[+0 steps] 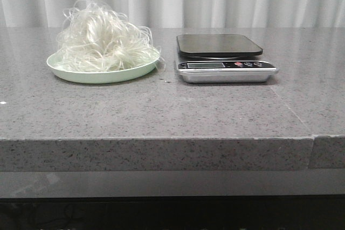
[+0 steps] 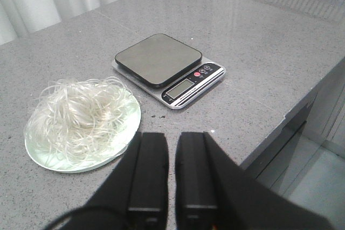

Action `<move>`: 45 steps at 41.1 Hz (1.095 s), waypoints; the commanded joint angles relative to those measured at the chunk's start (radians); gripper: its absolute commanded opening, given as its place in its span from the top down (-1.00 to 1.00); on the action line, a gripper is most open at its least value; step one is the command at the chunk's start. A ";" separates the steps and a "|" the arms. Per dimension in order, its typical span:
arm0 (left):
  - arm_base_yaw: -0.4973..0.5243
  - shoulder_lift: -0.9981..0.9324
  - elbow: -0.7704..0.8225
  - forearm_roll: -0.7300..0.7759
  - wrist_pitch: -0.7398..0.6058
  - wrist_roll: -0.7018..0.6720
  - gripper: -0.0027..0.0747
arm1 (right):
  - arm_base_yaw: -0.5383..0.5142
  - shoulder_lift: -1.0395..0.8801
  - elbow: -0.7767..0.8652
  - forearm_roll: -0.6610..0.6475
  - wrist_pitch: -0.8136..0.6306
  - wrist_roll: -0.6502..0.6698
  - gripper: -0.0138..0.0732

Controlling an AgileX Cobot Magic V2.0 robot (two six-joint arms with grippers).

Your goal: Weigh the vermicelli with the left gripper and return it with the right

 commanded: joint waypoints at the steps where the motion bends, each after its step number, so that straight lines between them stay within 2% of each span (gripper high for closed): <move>1: -0.007 0.002 -0.027 -0.015 -0.075 -0.011 0.56 | -0.004 0.003 -0.022 -0.020 -0.057 0.003 0.31; 24: 0.005 -0.003 -0.019 0.001 -0.077 -0.011 0.56 | -0.004 0.003 -0.022 -0.020 -0.057 0.003 0.31; 31: 0.159 -0.053 0.061 0.031 -0.113 -0.011 0.56 | -0.004 0.003 -0.022 -0.020 -0.057 0.003 0.31; 35: 0.275 -0.113 0.159 0.042 -0.220 -0.011 0.56 | -0.004 0.003 -0.022 -0.020 -0.057 0.003 0.31; 45: 0.445 -0.304 0.454 0.056 -0.492 -0.011 0.56 | -0.004 0.003 -0.022 -0.020 -0.057 0.003 0.31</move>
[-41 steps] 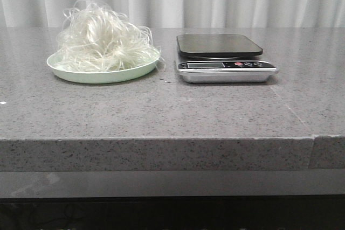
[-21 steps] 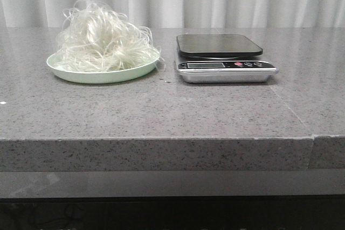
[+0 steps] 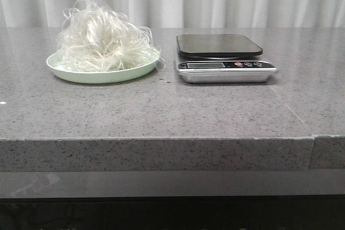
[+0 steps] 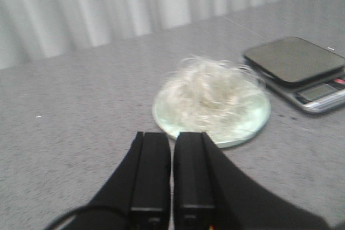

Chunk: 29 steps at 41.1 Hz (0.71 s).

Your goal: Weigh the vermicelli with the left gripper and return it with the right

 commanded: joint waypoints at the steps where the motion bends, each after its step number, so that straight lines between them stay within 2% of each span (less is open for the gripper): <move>1: 0.056 -0.078 0.082 0.002 -0.189 -0.011 0.56 | -0.004 0.003 -0.022 -0.020 -0.057 0.003 0.31; 9: 0.185 -0.258 0.291 0.002 -0.303 -0.011 0.56 | -0.004 0.003 -0.022 -0.020 -0.057 0.003 0.31; 15: 0.260 -0.361 0.383 -0.046 -0.310 -0.011 0.56 | -0.004 0.003 -0.022 -0.020 -0.057 0.003 0.31; 29: 0.284 -0.411 0.501 -0.076 -0.451 -0.011 0.56 | -0.004 0.003 -0.022 -0.020 -0.057 0.003 0.31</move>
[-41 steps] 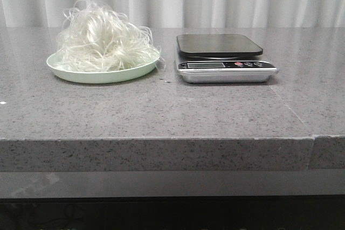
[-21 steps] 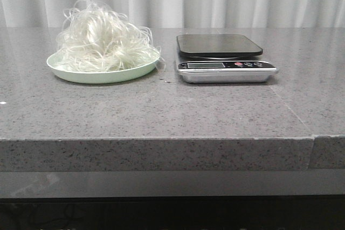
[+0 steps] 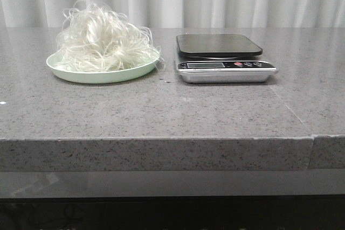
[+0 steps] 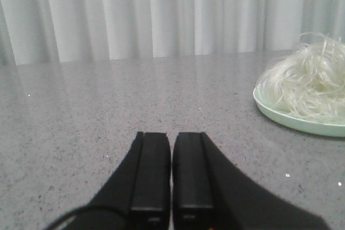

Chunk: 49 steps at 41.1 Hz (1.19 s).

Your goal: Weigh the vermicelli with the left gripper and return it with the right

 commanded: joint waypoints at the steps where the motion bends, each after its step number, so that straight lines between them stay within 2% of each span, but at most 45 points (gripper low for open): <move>1: -0.006 -0.022 0.007 -0.013 -0.122 -0.011 0.56 | -0.004 0.003 -0.022 -0.020 -0.057 0.003 0.31; 8: -0.043 -0.022 0.007 -0.013 -0.124 -0.011 0.56 | -0.004 0.003 -0.022 -0.020 -0.057 0.003 0.31; 49: -0.043 -0.022 0.007 -0.013 -0.126 -0.011 0.56 | -0.004 -0.003 -0.015 -0.020 -0.060 0.003 0.31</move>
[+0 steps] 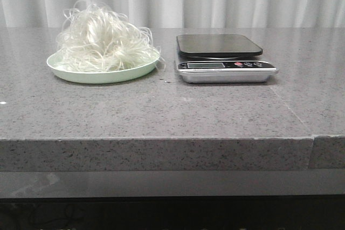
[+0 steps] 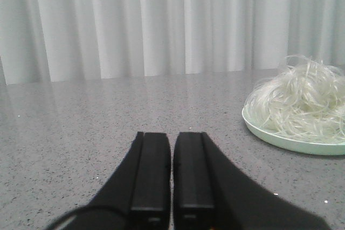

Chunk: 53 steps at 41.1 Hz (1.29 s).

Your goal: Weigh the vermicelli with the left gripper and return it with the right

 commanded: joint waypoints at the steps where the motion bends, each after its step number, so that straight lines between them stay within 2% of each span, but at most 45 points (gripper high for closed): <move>1: -0.006 -0.022 0.007 -0.011 -0.084 -0.011 0.56 | -0.010 -0.008 -0.006 -0.022 -0.062 0.003 0.31; 6: -0.006 -0.022 0.007 -0.011 -0.084 -0.011 0.56 | -0.125 -0.087 0.090 -0.023 -0.180 0.002 0.31; 14: -0.004 -0.022 0.007 -0.011 -0.084 -0.011 0.56 | -0.397 -0.324 0.401 -0.023 -0.528 0.002 0.31; 24: -0.004 -0.022 0.007 -0.011 -0.084 -0.011 0.56 | -0.589 -0.547 0.747 -0.022 -0.811 0.002 0.31; 30: -0.004 -0.022 0.007 -0.011 -0.084 -0.011 0.56 | -0.622 -0.634 0.845 -0.008 -0.839 0.002 0.31; 35: -0.004 -0.020 0.007 -0.011 -0.084 -0.011 0.56 | -0.623 -0.632 0.891 0.013 -0.873 0.003 0.31; 53: -0.004 -0.020 0.007 -0.011 -0.084 -0.011 0.56 | -0.623 -0.631 0.888 0.057 -0.882 -0.003 0.31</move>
